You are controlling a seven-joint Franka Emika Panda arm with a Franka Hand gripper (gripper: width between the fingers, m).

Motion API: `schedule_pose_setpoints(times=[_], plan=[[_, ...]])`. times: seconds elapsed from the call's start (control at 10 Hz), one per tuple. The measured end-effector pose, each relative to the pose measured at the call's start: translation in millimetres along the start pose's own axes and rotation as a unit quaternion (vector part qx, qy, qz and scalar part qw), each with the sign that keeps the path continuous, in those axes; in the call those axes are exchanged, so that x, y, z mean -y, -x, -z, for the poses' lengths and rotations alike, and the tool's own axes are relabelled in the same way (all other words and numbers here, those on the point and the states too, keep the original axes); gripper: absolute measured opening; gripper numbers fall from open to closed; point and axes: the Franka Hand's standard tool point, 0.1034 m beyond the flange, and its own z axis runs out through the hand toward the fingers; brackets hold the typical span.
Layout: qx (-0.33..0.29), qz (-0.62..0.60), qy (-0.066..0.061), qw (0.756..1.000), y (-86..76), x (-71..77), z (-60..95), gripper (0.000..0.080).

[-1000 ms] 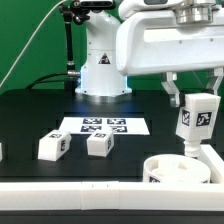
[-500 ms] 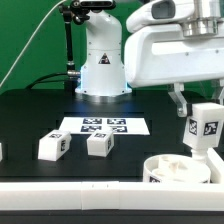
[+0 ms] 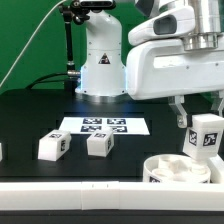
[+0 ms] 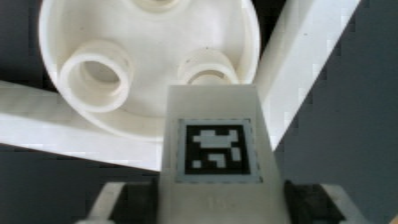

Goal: Assemble stool

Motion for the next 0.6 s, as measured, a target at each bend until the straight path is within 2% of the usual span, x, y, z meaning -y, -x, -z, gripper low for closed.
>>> schedule_pose_setpoints(times=[0.6], plan=[[0.007, 0.004, -0.002, 1.000, 7.0, 0.4, -11.4, 0.0337]])
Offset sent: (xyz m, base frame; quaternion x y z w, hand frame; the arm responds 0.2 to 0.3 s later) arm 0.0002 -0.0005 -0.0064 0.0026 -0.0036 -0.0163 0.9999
